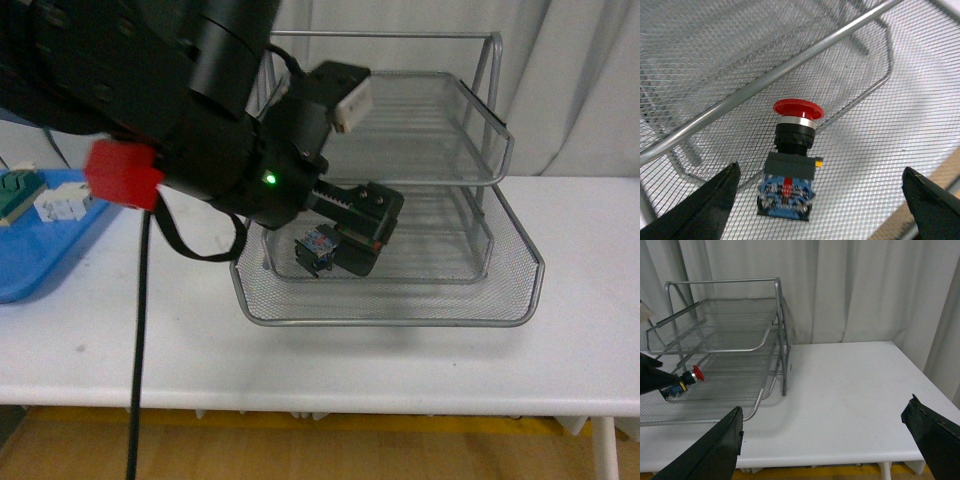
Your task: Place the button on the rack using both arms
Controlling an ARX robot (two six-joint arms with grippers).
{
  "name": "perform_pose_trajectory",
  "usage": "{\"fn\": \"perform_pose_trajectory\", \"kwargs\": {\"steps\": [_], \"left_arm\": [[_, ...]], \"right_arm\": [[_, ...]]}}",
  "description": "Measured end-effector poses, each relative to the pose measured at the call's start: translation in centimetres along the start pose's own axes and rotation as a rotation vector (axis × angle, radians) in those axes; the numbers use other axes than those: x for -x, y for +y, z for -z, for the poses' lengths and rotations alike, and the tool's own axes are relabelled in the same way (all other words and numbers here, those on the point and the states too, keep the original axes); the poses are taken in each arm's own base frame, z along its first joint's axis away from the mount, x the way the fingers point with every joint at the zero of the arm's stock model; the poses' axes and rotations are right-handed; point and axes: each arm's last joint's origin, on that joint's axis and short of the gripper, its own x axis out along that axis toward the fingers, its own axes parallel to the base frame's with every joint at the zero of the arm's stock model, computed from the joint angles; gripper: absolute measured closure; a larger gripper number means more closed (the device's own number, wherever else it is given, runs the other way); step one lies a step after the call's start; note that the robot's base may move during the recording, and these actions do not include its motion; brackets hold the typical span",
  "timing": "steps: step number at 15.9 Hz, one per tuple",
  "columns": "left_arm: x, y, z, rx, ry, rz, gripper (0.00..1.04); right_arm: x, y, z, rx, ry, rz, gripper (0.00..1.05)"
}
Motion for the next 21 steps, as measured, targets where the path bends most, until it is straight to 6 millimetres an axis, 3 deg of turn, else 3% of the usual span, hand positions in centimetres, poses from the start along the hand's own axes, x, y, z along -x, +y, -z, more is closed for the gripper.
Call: {"fn": "perform_pose_trajectory", "kwargs": {"steps": [2, 3, 4, 5, 6, 7, 9, 11, 12, 15, 18, 21], "left_arm": [[6.5, 0.9, 0.8, 0.055, -0.178, 0.022, 0.07], [8.9, 1.7, 1.9, 0.101, -0.228, -0.023, 0.07], [9.8, 1.9, 3.0, 0.133, -0.360, -0.204, 0.13], [10.2, 1.9, 4.6, 0.173, -0.449, -0.403, 0.24], [11.1, 1.5, 7.4, 0.215, -0.479, -0.554, 0.37], [12.6, 1.5, 8.8, 0.235, -0.522, -0.619, 0.47], [16.4, 1.6, 9.3, 0.249, -0.649, -0.670, 0.73], [17.2, 0.9, 12.2, 0.255, -0.576, -0.649, 0.96], [17.6, 0.6, 12.9, 0.259, -0.569, -0.638, 1.03], [19.6, 0.2, 13.9, 0.246, -0.649, -0.661, 1.03], [20.3, -0.7, 16.4, 0.260, -0.571, -0.641, 1.03], [22.0, -0.4, 16.9, 0.261, -0.602, -0.667, 1.03]], "right_arm": [[0.0, 0.0, 0.0, 0.000, 0.000, 0.000, 0.06], [0.0, 0.0, 0.0, 0.000, 0.000, 0.000, 0.06], [0.0, 0.0, 0.0, 0.000, 0.000, 0.001, 0.06], [0.0, 0.0, 0.0, 0.000, -0.001, -0.003, 0.06], [0.0, 0.0, 0.0, 0.000, 0.001, 0.000, 0.06], [0.0, 0.0, 0.0, 0.000, 0.000, 0.000, 0.06], [0.0, 0.0, 0.0, 0.000, 0.000, 0.000, 0.06], [0.0, 0.0, 0.0, 0.000, 0.000, 0.000, 0.06], [0.0, 0.0, 0.0, 0.000, 0.000, 0.000, 0.06], [0.0, 0.0, 0.0, 0.000, 0.000, 0.000, 0.06], [0.0, 0.0, 0.0, 0.000, 0.000, 0.000, 0.06], [0.0, 0.0, 0.0, 0.000, 0.000, 0.000, 0.06]]}}
